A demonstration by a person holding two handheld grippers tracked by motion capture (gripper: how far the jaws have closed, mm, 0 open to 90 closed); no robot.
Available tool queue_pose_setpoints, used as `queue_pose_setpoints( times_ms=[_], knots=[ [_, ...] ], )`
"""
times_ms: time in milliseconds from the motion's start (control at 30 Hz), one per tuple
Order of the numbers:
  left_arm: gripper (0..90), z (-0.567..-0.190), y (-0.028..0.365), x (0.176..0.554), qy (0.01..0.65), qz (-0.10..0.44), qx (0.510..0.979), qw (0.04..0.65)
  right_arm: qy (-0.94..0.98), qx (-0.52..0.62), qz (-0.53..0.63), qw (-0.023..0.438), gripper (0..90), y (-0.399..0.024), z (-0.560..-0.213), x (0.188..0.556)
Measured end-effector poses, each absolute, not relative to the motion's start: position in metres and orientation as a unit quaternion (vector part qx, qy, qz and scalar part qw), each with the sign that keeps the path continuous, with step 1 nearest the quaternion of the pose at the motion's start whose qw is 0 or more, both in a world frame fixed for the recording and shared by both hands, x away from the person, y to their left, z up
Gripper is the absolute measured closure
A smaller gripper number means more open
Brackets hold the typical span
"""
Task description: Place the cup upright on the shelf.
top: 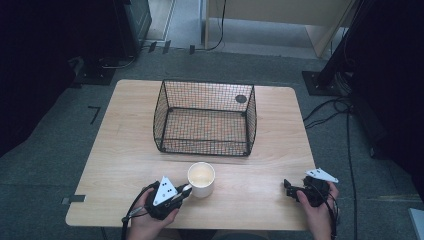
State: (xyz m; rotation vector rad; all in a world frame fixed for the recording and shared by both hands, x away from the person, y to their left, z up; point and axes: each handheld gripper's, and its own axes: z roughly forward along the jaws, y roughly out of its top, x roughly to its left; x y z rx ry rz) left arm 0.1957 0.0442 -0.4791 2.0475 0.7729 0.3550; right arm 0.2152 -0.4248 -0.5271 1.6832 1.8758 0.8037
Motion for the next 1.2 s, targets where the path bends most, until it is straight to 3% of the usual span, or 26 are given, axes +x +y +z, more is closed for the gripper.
queue_pose_setpoints(
  times_ms=[667,1200],
  knots=[
    [81.1,-0.457,0.048,0.205,0.312,0.162,0.816,0.459,0.687,0.617,0.294,0.246,0.0,-0.425,-0.527,0.215],
    [81.0,-0.410,0.052,0.224,0.306,0.184,0.798,0.485,0.687,0.617,0.294,0.246,0.0,-0.425,-0.527,0.215]
  ],
)
